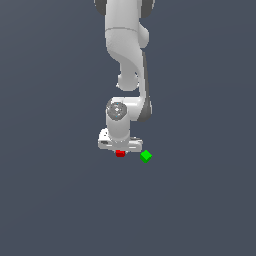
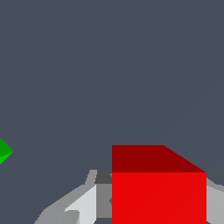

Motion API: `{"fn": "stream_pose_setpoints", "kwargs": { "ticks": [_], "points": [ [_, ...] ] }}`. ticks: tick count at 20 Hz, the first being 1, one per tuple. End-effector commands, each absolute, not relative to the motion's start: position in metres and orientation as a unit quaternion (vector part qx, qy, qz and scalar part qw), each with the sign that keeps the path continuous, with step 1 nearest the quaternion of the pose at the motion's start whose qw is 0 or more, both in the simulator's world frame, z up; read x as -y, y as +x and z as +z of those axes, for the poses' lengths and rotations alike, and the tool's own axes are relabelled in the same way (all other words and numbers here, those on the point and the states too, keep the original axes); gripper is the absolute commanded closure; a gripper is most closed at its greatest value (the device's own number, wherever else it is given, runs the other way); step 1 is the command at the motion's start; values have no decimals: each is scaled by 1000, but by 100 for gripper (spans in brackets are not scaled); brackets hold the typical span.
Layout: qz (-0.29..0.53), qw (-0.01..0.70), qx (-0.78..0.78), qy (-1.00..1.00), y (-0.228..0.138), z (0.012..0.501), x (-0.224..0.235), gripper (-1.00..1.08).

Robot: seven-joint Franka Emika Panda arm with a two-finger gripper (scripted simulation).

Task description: Stack the red cube on top of the green cube.

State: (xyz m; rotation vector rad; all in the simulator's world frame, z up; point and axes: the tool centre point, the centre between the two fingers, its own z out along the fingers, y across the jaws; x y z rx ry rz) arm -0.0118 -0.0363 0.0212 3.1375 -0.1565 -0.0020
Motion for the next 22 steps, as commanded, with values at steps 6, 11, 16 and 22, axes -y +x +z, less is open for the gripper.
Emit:
{"fn": "stream_pose_setpoints", "kwargs": {
  "ticks": [6,11,16,22],
  "points": [
    [0,0,50,999,-12,45,36,108],
    [0,0,50,999,-13,80,36,108],
    [0,0,50,999,-12,108,36,108],
    [0,0,50,999,-12,120,36,108]
  ]
}}
